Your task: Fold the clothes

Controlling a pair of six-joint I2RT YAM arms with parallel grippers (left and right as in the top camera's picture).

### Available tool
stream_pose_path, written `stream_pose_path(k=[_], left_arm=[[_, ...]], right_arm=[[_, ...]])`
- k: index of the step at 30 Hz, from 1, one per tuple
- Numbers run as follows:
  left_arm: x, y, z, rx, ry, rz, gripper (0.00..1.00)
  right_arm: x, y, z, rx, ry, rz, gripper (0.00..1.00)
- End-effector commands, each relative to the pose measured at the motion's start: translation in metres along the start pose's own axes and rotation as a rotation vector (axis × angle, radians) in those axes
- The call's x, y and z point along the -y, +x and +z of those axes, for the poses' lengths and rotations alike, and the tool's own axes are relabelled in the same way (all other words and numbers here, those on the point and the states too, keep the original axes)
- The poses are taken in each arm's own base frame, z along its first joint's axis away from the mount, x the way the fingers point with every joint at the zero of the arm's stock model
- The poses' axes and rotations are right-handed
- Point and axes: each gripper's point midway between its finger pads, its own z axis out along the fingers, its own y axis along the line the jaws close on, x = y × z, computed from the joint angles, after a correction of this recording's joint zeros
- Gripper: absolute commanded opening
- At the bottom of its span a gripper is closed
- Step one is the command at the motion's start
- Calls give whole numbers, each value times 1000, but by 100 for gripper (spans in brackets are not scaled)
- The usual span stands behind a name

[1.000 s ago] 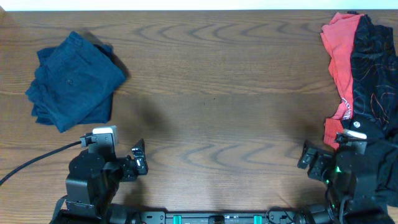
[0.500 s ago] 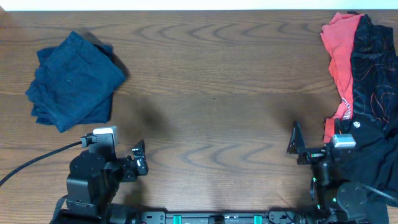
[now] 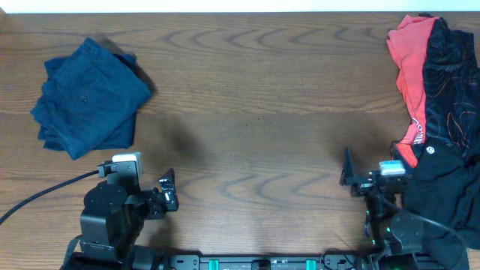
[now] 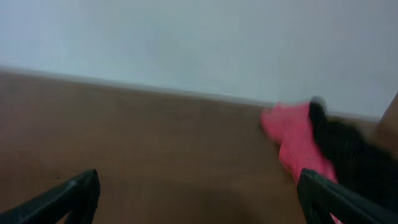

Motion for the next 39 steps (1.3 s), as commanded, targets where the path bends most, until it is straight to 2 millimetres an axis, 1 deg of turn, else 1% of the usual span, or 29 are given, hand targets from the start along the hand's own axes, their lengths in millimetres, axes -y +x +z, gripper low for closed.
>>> stream_pose_path(k=[1,2,23,25,28,33,36,39], left_arm=[[-1,-1,0,7,-8,-7,98],[-1,-1,0,7,-8,-7,98],[-1,-1,0,5,-9,-6,98],[-7,5,0,-19,-37,15,98],[-14,9,2,-27,-76,14,98],[-37,26,19,-51,-160,-41,98],[-46,28,36,20,-178,-38,98],[-51,31,54,122,-170,-44,98]], right_arm=[[-5,3,0,-12,-34,-19,99],[-5,6,0,-21,-35,-20,99],[-5,6,0,-21,-34,-20,99],[-5,6,0,-20,-34,-20,99],[-5,6,0,-20,-34,-20,99],[-5,6,0,-21,-35,-20,99],[-5,6,0,-20,-34,-20,99],[-5,6,0,-21,-34,-20,99]])
